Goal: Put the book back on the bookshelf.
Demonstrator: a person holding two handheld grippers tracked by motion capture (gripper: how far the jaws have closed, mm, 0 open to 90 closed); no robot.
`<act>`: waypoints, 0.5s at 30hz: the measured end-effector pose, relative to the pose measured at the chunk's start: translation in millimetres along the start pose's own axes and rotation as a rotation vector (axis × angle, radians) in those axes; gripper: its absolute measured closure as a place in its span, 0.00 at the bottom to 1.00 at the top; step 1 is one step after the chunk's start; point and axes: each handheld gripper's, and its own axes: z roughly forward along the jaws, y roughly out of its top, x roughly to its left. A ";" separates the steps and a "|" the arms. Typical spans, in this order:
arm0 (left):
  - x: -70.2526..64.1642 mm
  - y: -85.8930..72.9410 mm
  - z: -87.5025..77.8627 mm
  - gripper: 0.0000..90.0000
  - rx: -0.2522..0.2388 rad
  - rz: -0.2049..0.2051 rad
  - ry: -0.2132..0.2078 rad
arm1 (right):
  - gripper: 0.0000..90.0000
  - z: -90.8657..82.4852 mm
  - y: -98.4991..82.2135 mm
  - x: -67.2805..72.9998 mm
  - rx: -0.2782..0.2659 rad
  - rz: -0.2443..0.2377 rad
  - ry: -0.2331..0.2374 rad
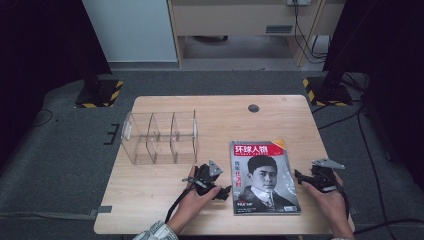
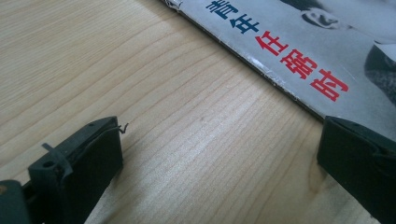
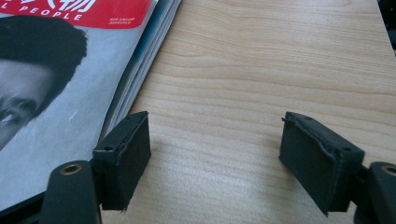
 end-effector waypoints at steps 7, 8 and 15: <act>-0.5 0.4 -0.9 0.05 -0.020 -0.014 0.003 | 0.24 -0.1 0.1 -1.4 -0.005 0.009 0.014; -1.4 1.6 -1.4 0.07 -0.031 -0.024 -0.004 | 0.23 -0.9 1.9 -0.9 -0.014 -0.001 0.016; -8.4 9.0 -2.6 0.10 -0.074 -0.043 -0.002 | 0.27 -8.6 13.4 1.9 -0.083 -0.005 0.008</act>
